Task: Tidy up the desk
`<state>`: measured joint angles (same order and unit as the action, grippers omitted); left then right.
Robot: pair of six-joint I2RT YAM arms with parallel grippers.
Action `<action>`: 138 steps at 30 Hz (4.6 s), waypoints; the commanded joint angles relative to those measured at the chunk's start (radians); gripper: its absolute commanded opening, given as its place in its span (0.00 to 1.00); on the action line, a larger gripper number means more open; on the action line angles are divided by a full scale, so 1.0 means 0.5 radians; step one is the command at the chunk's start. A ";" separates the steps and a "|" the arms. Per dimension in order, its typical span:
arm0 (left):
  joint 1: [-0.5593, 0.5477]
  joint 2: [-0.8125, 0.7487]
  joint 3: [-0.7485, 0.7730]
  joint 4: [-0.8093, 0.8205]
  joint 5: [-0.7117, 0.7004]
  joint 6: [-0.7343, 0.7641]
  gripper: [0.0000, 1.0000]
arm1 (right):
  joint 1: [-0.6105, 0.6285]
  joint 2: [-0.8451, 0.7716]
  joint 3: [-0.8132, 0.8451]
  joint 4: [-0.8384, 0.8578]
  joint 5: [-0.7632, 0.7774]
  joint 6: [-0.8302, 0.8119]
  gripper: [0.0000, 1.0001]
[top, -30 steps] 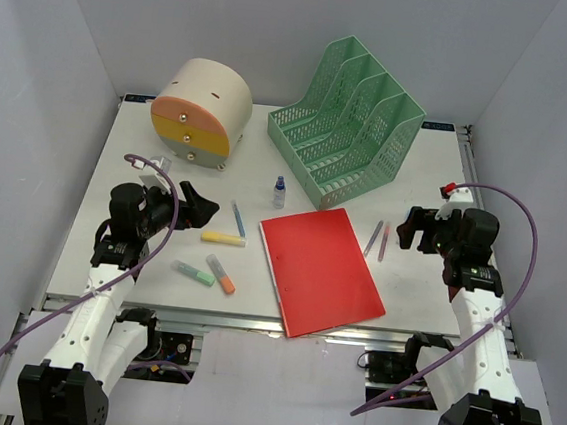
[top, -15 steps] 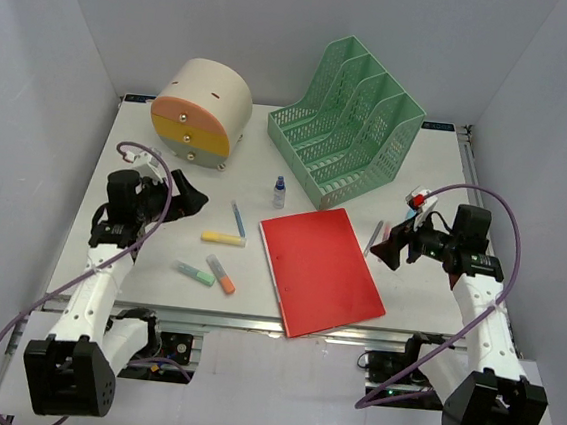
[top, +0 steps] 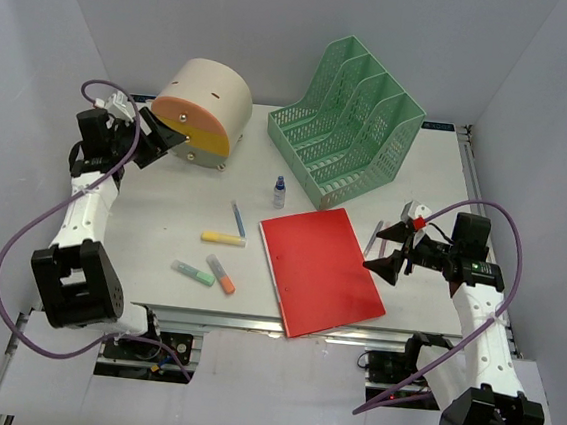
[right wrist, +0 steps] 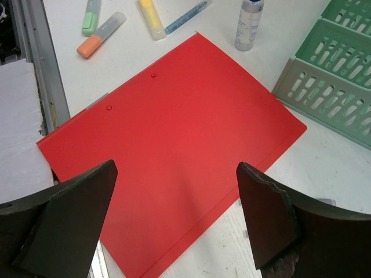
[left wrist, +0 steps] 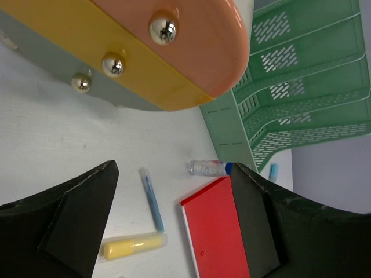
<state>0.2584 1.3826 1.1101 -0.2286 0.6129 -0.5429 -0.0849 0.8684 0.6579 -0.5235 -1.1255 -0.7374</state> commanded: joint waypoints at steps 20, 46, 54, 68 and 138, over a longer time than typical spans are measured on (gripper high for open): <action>0.002 0.796 0.759 0.179 0.295 -0.195 0.54 | -0.018 0.041 0.000 -0.008 -0.086 -0.060 0.87; -0.035 0.869 0.797 0.169 0.329 -0.200 0.18 | -0.024 0.067 -0.003 -0.011 -0.087 -0.062 0.87; -0.020 0.414 0.342 0.191 0.206 -0.118 0.15 | -0.027 0.050 -0.006 -0.018 -0.107 -0.062 0.87; 0.014 -0.121 -0.073 0.081 0.097 -0.052 0.17 | -0.030 0.027 -0.012 -0.027 -0.144 -0.062 0.87; -1.249 -0.243 -0.752 -0.946 -1.265 -0.887 0.66 | -0.033 -0.010 0.007 -0.085 -0.133 -0.087 0.87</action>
<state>-0.3414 1.2019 0.6846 -0.7014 0.0355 -0.9878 -0.0971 0.8757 0.6559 -0.5564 -1.1748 -0.7856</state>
